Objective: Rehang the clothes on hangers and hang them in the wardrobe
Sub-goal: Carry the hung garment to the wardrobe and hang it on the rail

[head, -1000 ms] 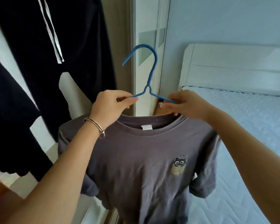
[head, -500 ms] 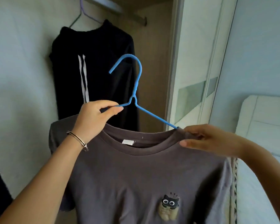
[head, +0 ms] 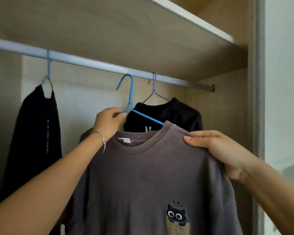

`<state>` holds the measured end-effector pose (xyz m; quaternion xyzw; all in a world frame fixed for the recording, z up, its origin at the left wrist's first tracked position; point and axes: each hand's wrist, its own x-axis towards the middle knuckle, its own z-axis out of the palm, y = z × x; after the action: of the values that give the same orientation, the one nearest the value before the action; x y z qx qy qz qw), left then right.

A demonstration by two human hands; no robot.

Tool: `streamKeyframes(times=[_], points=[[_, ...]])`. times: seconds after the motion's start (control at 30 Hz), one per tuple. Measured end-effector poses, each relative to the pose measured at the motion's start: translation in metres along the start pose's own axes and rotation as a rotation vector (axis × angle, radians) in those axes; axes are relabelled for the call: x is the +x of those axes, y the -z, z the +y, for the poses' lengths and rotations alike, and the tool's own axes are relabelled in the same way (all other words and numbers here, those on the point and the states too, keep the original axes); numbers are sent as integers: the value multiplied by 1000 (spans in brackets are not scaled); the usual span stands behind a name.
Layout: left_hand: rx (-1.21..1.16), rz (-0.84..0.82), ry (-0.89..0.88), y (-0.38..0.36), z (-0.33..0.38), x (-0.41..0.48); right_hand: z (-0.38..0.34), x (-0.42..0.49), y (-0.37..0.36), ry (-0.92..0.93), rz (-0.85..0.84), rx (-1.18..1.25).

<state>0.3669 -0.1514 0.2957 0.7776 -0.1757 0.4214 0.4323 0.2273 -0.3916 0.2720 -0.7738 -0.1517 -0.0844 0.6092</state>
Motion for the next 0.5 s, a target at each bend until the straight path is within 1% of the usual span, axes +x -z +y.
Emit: streamKeyframes(times=[0.07, 0.13, 0.27, 0.33, 0.4, 0.5], points=[[-59, 89, 34, 14, 6, 17, -17, 25, -23, -7, 2, 116], [-155, 123, 77, 27, 11, 21, -32, 49, -48, -7, -9, 225], [-218, 42, 110, 38, 3, 5, -70, 83, -96, 32, -10, 411], [-277, 76, 134, 49, 1, -1, -79, 89, -119, 85, -18, 439], [-324, 106, 154, 59, 0, -6, -74, 85, -136, 160, -11, 396], [-298, 107, 101, 67, 4, -18, -67, 73, -149, 246, -58, 378]])
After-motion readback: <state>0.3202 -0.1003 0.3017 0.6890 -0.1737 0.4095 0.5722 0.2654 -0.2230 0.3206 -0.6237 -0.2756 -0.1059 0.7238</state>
